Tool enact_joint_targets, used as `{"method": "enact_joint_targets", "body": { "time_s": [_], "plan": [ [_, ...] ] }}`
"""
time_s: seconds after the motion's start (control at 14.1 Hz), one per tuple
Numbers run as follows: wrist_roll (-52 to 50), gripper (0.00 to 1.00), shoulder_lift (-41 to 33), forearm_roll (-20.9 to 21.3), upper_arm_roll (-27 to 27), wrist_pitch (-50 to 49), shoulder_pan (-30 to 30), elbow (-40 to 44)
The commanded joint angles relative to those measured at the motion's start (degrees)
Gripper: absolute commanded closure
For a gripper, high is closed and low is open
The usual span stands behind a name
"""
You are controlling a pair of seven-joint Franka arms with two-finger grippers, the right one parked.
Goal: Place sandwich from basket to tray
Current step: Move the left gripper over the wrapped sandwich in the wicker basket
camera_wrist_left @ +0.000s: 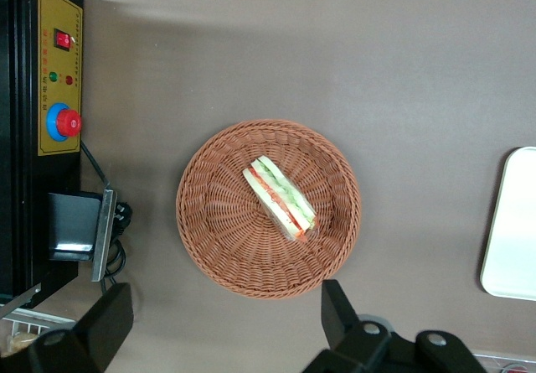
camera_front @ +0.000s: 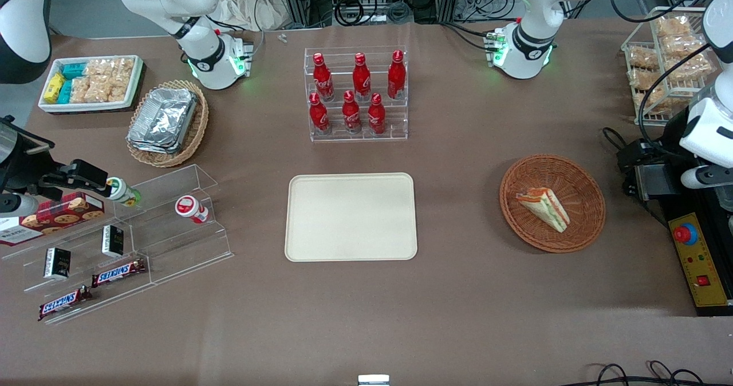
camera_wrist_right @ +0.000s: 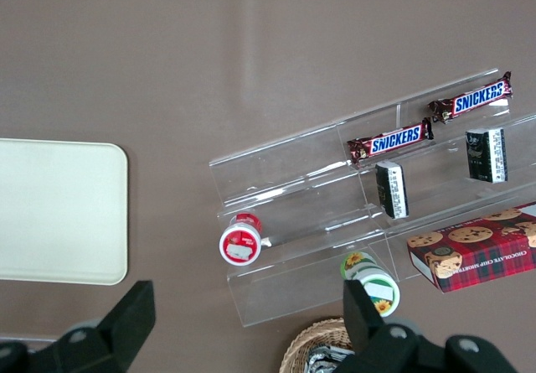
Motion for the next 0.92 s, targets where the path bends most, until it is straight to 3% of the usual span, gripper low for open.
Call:
{"method": "enact_joint_targets", "body": {
  "time_s": [0.0,0.28,0.64,0.85],
  "plan": [
    [0.61,0.0,0.6,-0.92,0.84,-1.37,-0.88,1.58],
    [0.0,0.0,0.51,-0.83,0.75,-2.16,-0.88,0.7],
    [-3.34,0.0,-2.65,-1.0,0.66,-0.23,-1.23,-6.84],
    [-9.39,0.0,-5.11,-2.93,0.66,5.72,-1.23,-14.65]
  ]
}}
